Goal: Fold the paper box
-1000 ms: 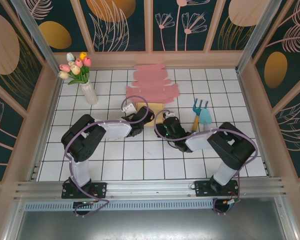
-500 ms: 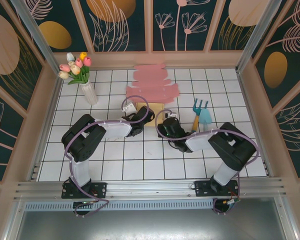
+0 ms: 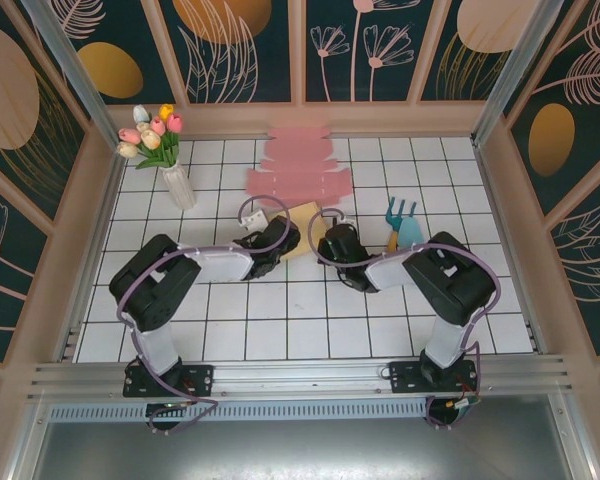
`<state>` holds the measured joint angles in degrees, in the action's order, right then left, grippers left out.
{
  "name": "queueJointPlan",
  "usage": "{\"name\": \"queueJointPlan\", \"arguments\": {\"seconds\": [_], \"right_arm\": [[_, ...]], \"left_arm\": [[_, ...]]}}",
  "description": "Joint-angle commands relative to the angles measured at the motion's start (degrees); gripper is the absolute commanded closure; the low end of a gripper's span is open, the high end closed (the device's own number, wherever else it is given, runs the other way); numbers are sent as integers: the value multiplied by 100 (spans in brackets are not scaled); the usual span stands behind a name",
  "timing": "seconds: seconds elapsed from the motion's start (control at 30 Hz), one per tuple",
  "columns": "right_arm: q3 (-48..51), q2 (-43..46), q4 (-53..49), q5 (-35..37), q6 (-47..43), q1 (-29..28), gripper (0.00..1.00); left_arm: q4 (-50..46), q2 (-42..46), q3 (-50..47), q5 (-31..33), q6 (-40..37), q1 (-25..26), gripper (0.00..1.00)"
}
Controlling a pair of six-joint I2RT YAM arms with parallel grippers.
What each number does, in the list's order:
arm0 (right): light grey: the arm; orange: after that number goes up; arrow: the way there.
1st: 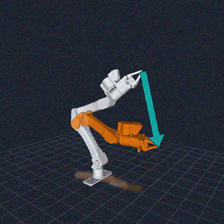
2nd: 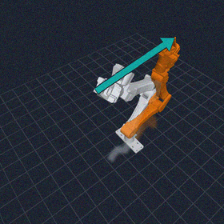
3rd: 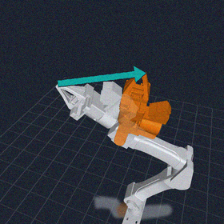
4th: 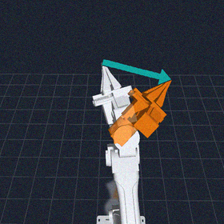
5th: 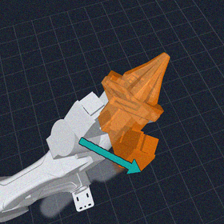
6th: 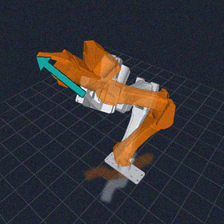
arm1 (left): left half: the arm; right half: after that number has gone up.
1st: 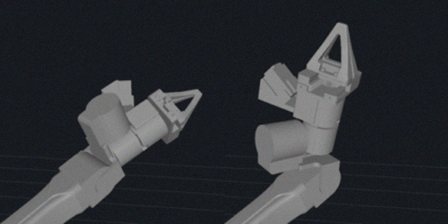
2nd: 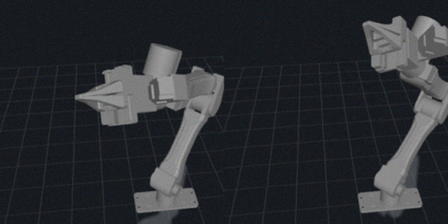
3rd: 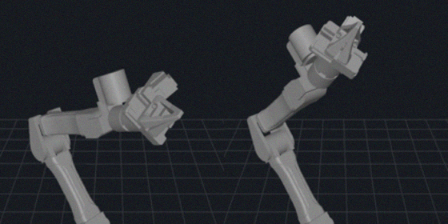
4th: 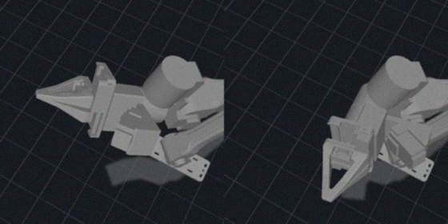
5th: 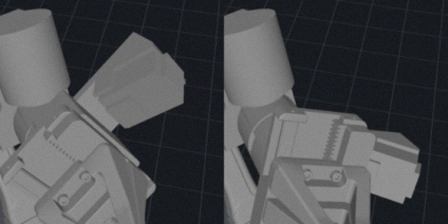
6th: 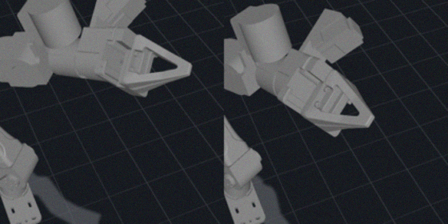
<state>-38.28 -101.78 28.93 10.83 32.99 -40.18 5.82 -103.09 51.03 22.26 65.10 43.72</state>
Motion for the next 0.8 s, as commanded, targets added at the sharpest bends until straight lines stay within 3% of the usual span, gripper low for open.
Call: {"name": "queueJointPlan", "arguments": {"seconds": [0.0,0.2,0.33,0.47,0.6,0.77], "right_arm": [[-128,218,-196,-317,57,208,83],[-320,239,-731,-1424,49,844,83],[-478,228,-1100,-2092,-34,1151,90],[-716,143,-1580,-2354,-79,1253,100],[-935,-87,-1771,-2565,40,1294,100],[-1194,-377,-1956,-2700,42,1312,100]], "left_arm": [[-794,239,-581,-1380,-515,118,23],[663,1398,-1263,-2638,-1416,113,20],[40,1800,-1016,-1852,-1791,65,19],[-476,1667,-482,-1804,-2284,-394,19],[-572,1105,141,-2106,-3150,-952,19],[-686,-33,929,-2145,-3575,-1152,19]]}}
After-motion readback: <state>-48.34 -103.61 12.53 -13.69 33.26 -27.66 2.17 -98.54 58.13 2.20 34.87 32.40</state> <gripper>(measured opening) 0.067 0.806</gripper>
